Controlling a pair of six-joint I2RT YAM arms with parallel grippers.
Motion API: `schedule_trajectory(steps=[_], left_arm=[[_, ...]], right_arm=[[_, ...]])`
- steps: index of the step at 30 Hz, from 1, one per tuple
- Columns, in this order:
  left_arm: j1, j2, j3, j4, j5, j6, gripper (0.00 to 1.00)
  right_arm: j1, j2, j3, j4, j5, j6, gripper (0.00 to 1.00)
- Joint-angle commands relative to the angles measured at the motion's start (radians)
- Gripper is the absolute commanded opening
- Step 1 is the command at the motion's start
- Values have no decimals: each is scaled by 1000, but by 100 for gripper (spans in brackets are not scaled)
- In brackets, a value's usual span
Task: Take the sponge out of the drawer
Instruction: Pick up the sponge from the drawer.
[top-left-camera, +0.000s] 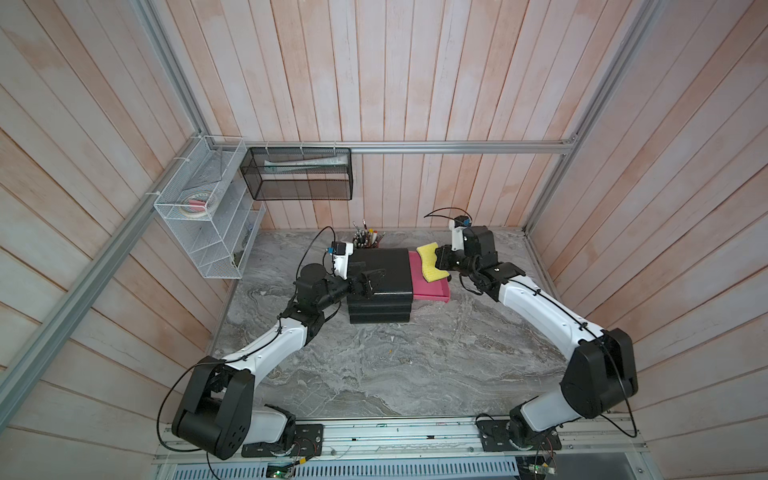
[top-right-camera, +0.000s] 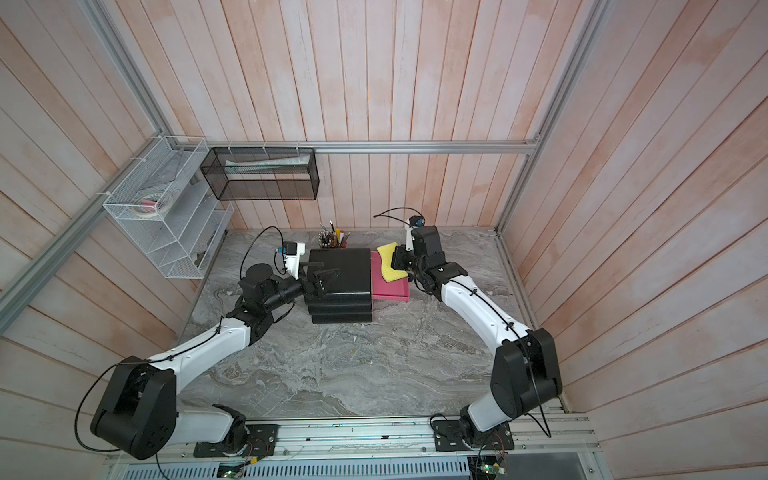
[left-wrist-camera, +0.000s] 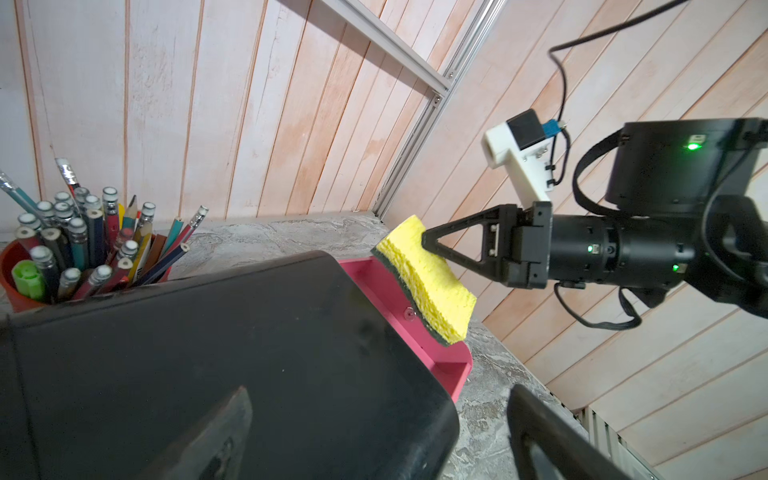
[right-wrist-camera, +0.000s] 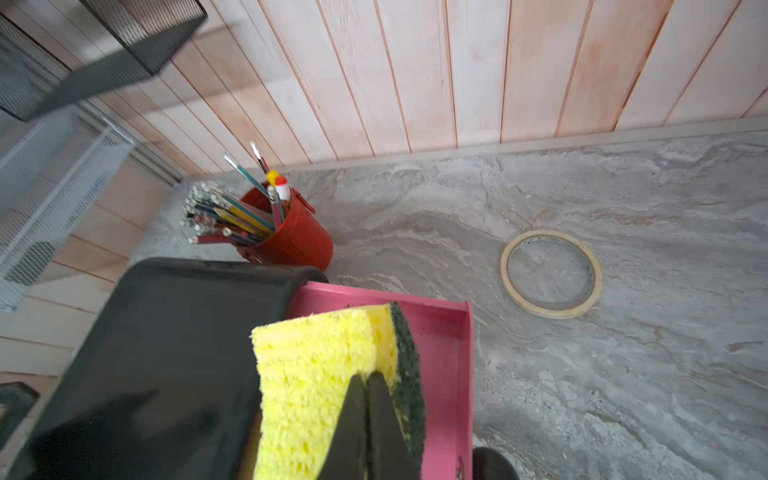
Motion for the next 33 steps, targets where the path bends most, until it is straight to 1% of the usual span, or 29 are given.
schedule_trajectory(steps=[1, 4, 6, 8, 11, 13, 16, 20, 24, 29, 31, 33], left_arm=[[-4, -43, -7, -6, 2, 15, 98], [-7, -71, -6, 0, 5, 6, 98], [-12, -83, -4, 1, 0, 7, 98], [-25, -90, 1, -4, -10, 12, 98], [-69, -87, 19, -11, -39, 37, 98], [-111, -82, 30, -4, -79, 55, 97], [-153, -76, 26, 47, -127, 58, 97], [-165, -70, -11, 154, -190, 23, 97], [-167, -50, -36, 258, -220, -12, 96], [-183, -17, -39, 314, -236, -36, 92], [-196, -10, -48, 333, -250, -35, 92], [-203, -2, -49, 342, -262, -32, 92]], right_arm=[[4, -70, -57, 158, 36, 109, 0], [6, -123, -118, 311, -7, 241, 0], [14, -131, -141, 412, -49, 329, 0], [39, -119, -142, 493, -59, 401, 0], [110, -83, -119, 574, -6, 484, 0], [152, -57, -125, 652, 24, 556, 0], [188, -30, -155, 759, 51, 660, 0], [228, -35, -225, 872, 128, 752, 0], [254, -39, -261, 907, 176, 816, 0], [276, -38, -328, 1020, 247, 908, 0], [286, -33, -361, 1079, 282, 946, 0], [294, -22, -358, 1086, 287, 972, 0]])
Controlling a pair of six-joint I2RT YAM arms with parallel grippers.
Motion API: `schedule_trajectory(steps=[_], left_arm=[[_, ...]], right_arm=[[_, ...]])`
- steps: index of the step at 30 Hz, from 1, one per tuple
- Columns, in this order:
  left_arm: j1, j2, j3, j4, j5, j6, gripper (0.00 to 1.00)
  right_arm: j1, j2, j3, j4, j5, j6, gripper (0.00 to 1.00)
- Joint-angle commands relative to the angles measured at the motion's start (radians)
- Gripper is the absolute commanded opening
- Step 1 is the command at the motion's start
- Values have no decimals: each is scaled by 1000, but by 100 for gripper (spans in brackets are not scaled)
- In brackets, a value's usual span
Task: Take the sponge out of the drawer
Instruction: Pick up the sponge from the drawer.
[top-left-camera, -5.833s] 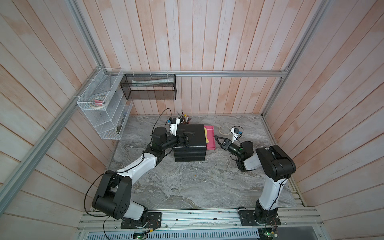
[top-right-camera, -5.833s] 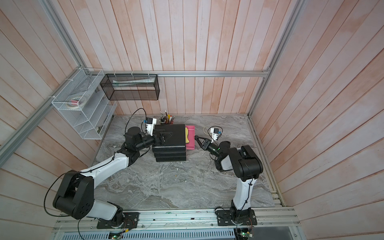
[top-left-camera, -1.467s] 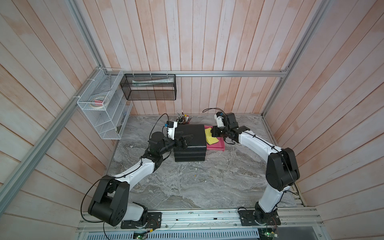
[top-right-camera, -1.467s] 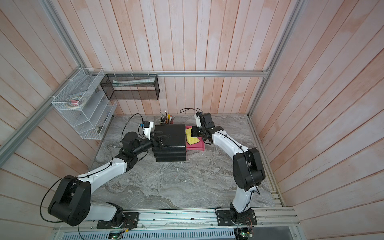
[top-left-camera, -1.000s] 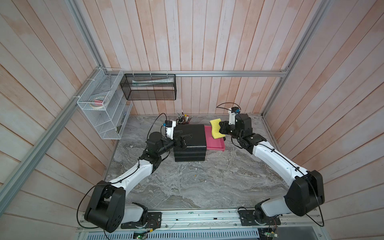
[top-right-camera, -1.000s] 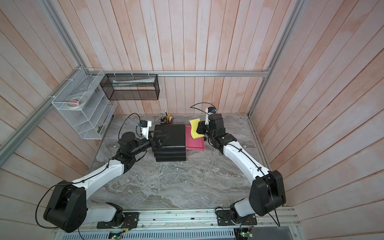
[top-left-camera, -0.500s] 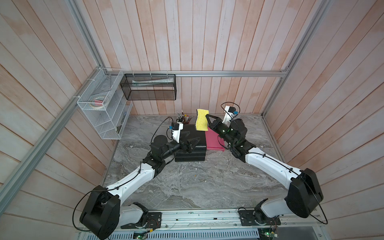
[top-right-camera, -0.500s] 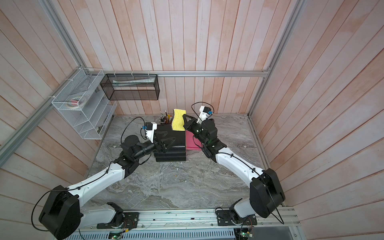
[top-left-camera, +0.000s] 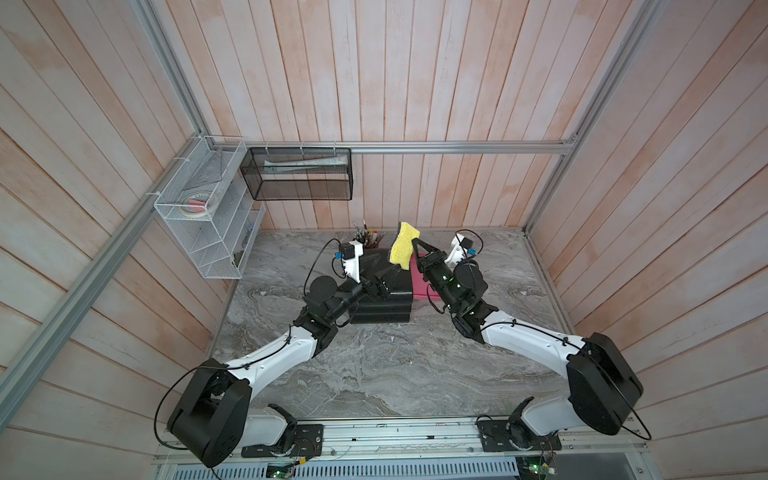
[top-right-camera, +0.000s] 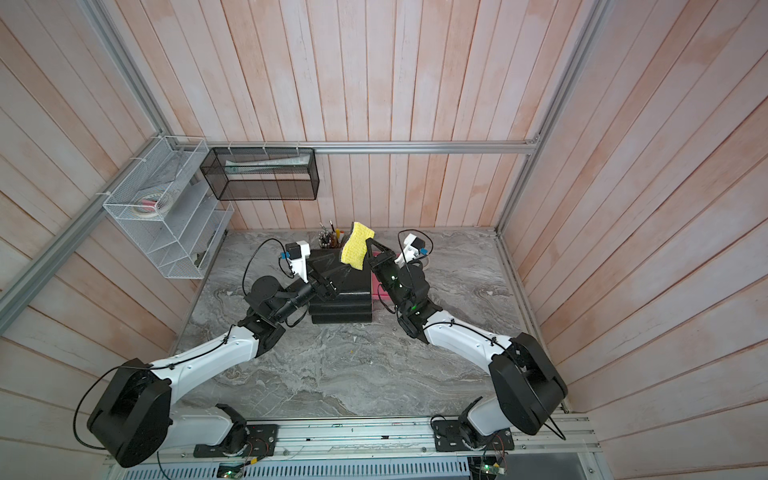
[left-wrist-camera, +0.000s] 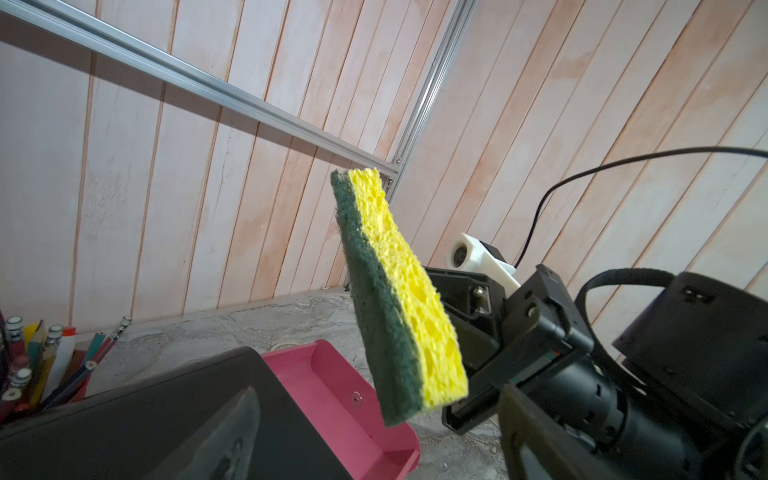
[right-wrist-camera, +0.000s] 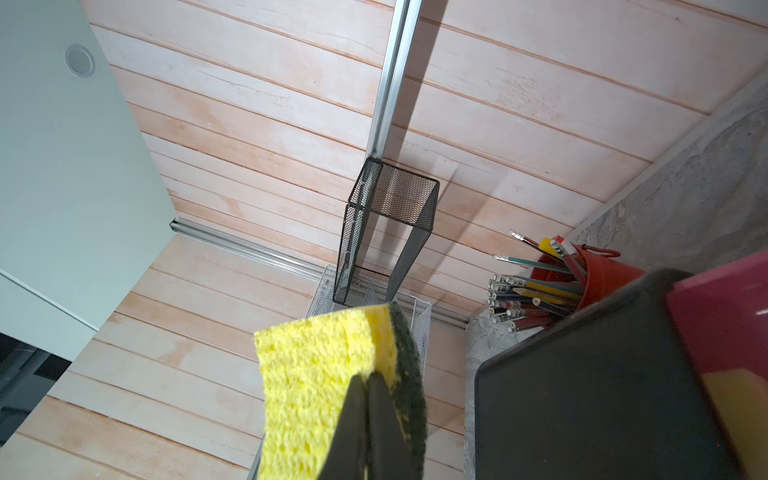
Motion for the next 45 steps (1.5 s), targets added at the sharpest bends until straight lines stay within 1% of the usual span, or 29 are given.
schedule_trajectory(steps=[1, 2, 4, 9, 12, 16, 18, 26, 31, 32, 33, 34, 39, 41, 43, 44, 45], left_arm=[[-14, 16, -10, 62, -33, -6, 92], [-17, 20, -7, 64, -39, -6, 92], [-22, 32, -7, 84, -47, -4, 91], [-28, 53, -9, 111, -80, 5, 87], [-28, 60, 0, 103, -97, 13, 80], [-28, 73, 2, 117, -107, 6, 64], [-27, 79, 5, 119, -106, 5, 60], [-28, 93, 8, 145, -107, -6, 59], [-28, 92, 5, 168, -95, -5, 40], [-27, 91, 5, 170, -94, -6, 34], [-27, 90, 3, 172, -100, -9, 10], [-28, 88, 1, 176, -106, -14, 0], [-29, 77, 6, 156, -86, -11, 0], [-28, 63, 2, 148, -77, -10, 0], [-28, 36, 2, 111, -64, -5, 0], [-28, 21, 3, 84, -55, -1, 0], [-28, 1, 5, 46, -43, 4, 0]], right_arm=[[19, 17, 5, 102, 58, 82, 0], [23, 25, 8, 106, 58, 84, 0], [31, 41, 14, 124, 59, 137, 0], [41, 70, 24, 141, 44, 173, 0], [44, 75, 19, 145, 38, 189, 0], [45, 69, 5, 166, 45, 197, 0], [48, 67, -1, 169, 47, 202, 0], [62, 100, 4, 199, 16, 244, 0], [62, 104, -8, 202, 5, 258, 0], [62, 103, -9, 202, 3, 258, 0], [62, 102, -11, 200, 3, 258, 0], [62, 100, -12, 198, 1, 254, 0], [61, 88, -23, 193, 6, 230, 0], [58, 79, -33, 210, 1, 198, 0], [43, 54, -50, 212, -16, 146, 24], [32, 34, -59, 196, -22, 121, 30], [18, 3, -72, 176, -18, 67, 35]])
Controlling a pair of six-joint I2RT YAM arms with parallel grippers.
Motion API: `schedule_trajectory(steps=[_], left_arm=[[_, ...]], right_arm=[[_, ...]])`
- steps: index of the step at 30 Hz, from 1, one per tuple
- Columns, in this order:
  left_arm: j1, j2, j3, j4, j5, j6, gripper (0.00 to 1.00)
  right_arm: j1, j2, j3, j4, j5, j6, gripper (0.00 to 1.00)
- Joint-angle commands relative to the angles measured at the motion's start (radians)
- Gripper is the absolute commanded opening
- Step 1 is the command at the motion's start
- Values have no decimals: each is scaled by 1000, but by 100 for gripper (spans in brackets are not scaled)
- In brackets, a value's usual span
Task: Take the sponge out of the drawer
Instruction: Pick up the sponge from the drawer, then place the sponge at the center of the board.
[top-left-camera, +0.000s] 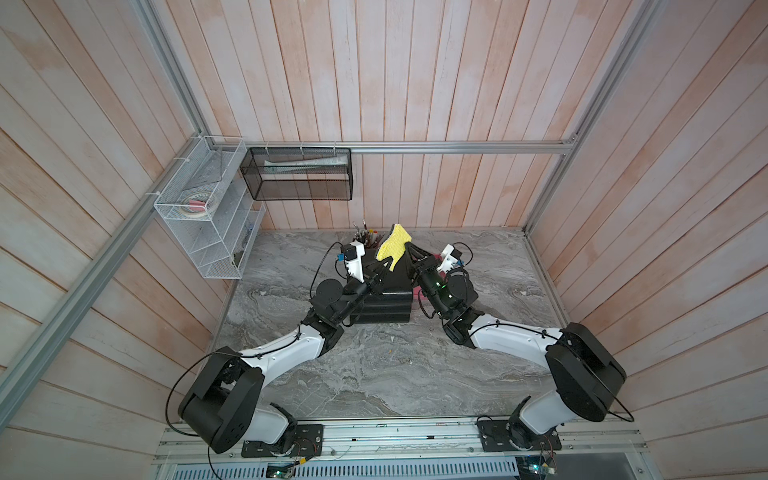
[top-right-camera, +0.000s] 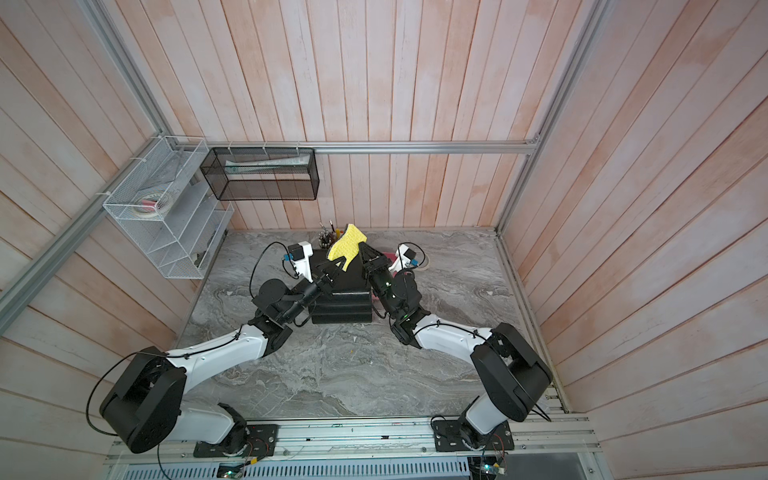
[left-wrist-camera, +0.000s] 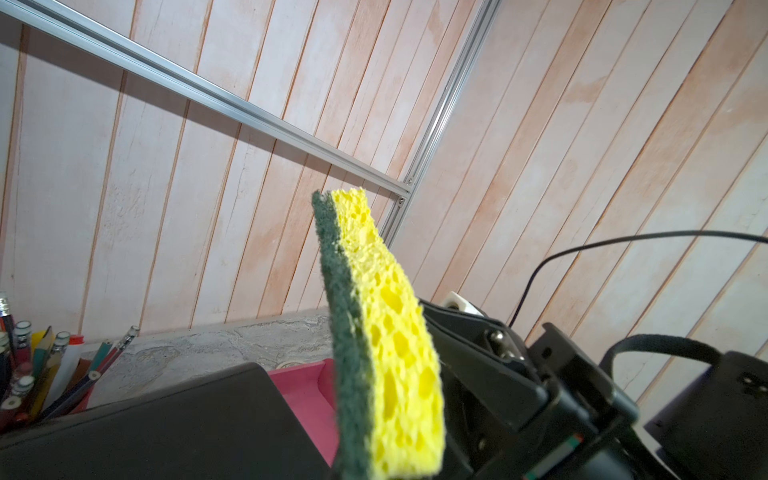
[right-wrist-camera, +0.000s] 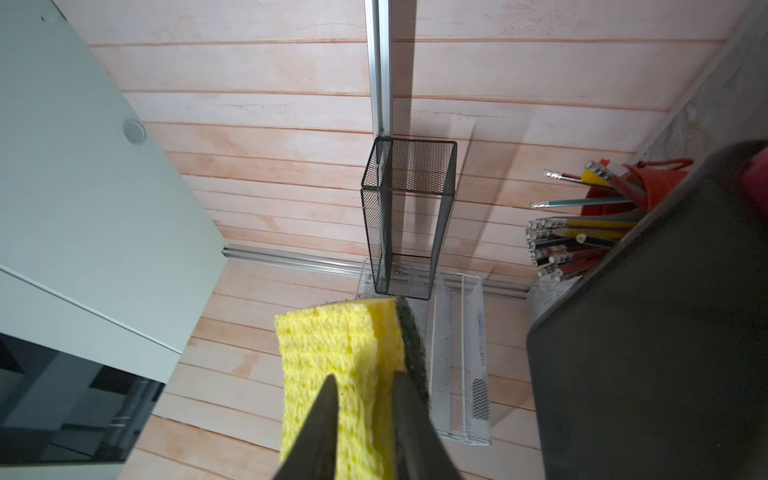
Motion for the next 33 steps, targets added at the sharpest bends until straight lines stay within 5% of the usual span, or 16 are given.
schedule_trajectory(steps=[1, 10, 13, 23, 33], left_arm=[[-1, -79, 9, -96, 56, 19, 0], [-3, -248, -26, -432, 365, -80, 0], [-23, -290, -92, -491, 385, -106, 0], [-236, -232, -199, -545, 346, -147, 0], [-323, 131, -211, -293, 327, -250, 0]], right_arm=[[-41, -104, -38, -26, -22, -175, 37], [-81, -456, 40, -529, 69, -845, 55], [-87, -535, 26, -617, 83, -926, 58], [-97, -643, -55, -727, 94, -1001, 60], [-104, -681, -115, -703, 104, -976, 60]])
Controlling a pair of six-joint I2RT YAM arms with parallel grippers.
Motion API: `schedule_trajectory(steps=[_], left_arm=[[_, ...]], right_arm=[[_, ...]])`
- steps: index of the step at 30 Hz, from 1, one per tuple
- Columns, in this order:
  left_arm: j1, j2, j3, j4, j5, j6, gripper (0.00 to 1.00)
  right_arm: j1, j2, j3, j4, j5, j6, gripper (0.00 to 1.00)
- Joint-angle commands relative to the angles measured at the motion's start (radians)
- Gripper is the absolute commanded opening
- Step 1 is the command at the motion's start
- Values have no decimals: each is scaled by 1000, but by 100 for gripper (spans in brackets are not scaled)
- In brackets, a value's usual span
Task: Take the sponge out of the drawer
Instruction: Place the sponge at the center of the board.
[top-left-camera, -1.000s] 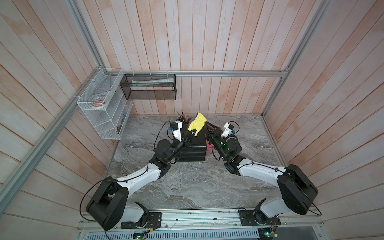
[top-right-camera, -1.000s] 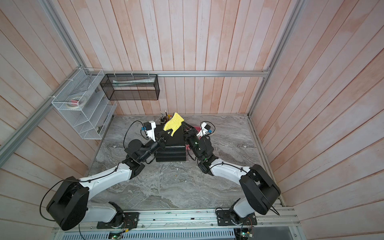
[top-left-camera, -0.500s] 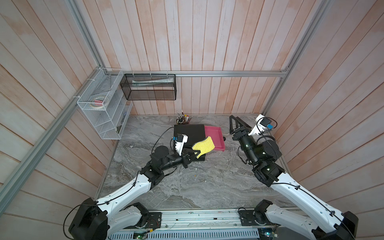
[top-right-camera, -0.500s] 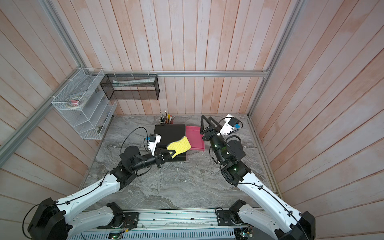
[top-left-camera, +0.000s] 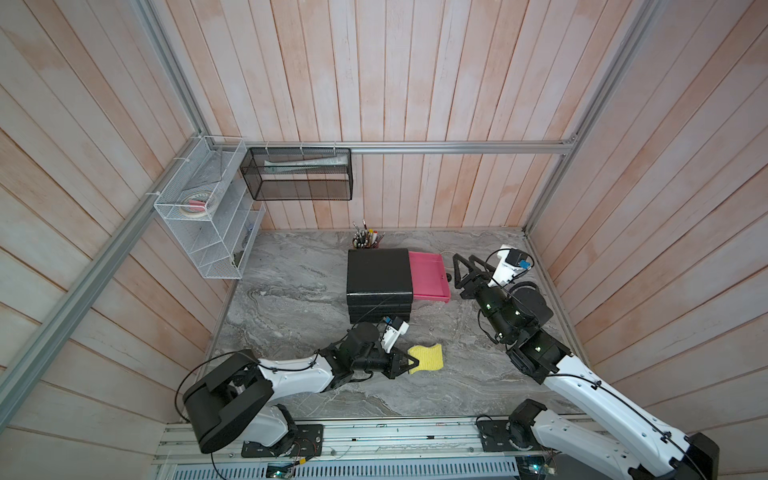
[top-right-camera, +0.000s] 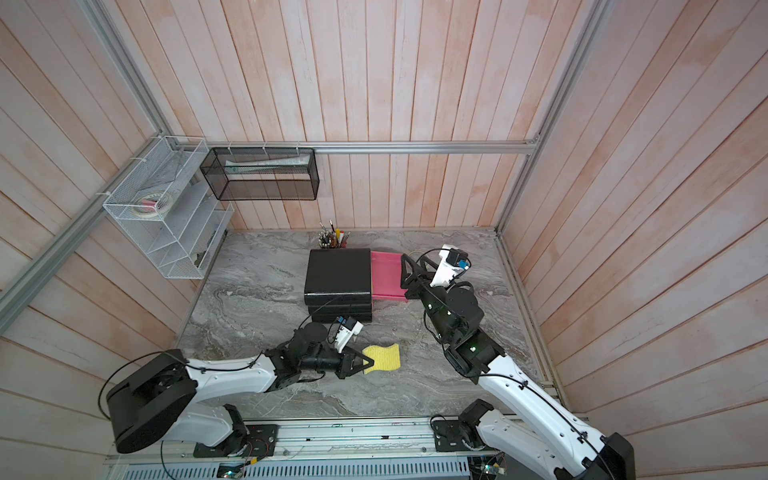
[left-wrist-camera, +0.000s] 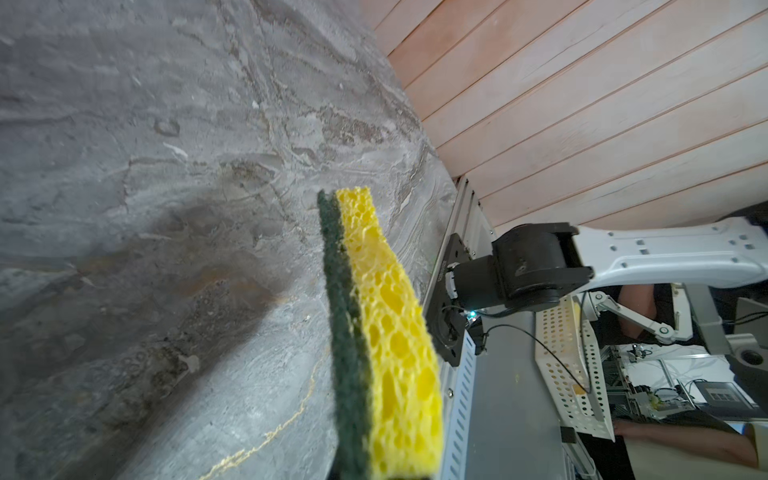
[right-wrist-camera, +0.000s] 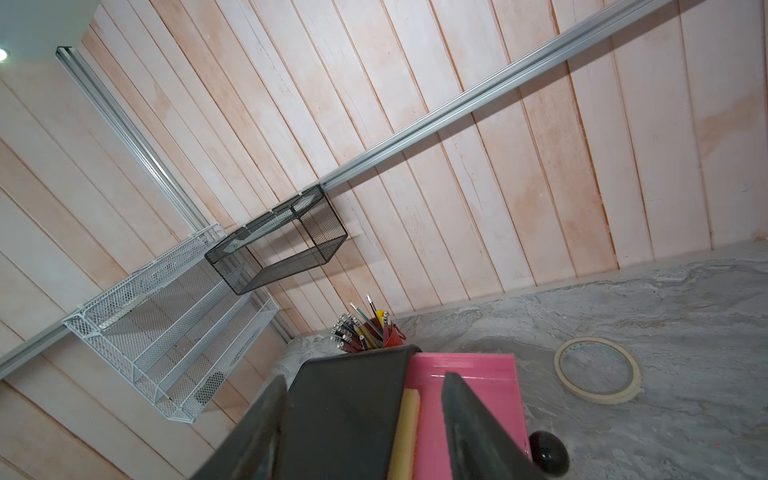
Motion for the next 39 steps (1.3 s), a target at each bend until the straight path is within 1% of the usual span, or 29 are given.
schedule_trajectory(steps=[1, 4, 11, 16, 22, 27, 32, 34, 39], left_arm=[[-4, 91, 29, 129, -9, -40, 0], [-7, 139, 49, 128, -24, -33, 0], [-14, 210, 126, 21, -136, 38, 0], [-19, 279, 217, -90, -217, 98, 0], [-19, 314, 267, -169, -301, 134, 0], [-21, 336, 313, -234, -361, 177, 6], [-21, 364, 365, -294, -394, 225, 13], [-21, 371, 377, -308, -406, 237, 17], [-21, 379, 394, -347, -437, 250, 23]], right_arm=[[-6, -22, -22, 5, 19, -3, 60], [-7, -27, -35, 2, 28, 1, 60], [-10, -25, -64, 22, 44, 15, 60], [-13, -27, -71, 22, 52, 17, 60], [-19, -39, -87, 23, 71, 20, 61], [-26, -37, -95, 26, 73, 23, 61], [-34, -37, -102, 25, 73, 24, 61], [-40, -40, -106, 25, 74, 28, 61], [-49, -41, -113, 28, 72, 33, 61]])
